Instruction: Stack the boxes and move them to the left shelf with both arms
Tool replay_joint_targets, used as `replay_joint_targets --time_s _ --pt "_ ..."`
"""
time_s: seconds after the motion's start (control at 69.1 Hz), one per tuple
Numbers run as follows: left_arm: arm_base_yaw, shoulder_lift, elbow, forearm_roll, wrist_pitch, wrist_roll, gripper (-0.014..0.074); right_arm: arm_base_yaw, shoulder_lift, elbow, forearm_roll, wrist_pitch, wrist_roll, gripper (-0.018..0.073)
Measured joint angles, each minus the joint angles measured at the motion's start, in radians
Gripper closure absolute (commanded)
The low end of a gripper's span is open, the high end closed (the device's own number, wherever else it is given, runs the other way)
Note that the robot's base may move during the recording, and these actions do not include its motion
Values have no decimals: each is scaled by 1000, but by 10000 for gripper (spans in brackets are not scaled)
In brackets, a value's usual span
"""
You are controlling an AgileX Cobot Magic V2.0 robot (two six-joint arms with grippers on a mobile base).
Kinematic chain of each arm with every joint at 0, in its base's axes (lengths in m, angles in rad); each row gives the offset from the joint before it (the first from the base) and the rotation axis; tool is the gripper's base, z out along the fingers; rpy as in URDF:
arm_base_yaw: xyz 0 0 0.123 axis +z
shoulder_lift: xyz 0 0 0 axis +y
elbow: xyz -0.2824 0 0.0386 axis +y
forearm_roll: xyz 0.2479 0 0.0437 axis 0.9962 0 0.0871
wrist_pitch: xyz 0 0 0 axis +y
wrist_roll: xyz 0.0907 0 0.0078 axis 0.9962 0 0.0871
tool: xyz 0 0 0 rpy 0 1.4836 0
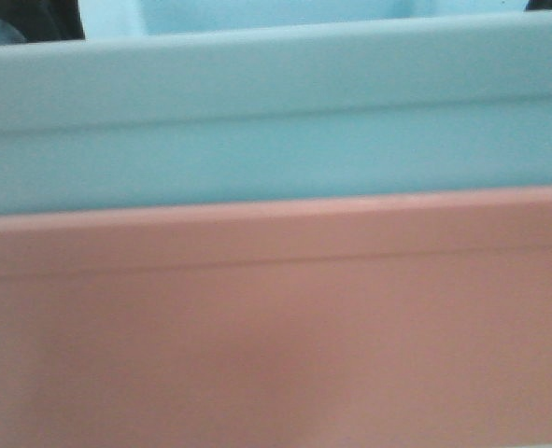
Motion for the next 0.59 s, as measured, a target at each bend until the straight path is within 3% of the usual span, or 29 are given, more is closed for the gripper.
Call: replay_joint_targets --time_s 0.593 --pt "0 0 0 0 0 0 599 0 0 0 0 0 0 523"
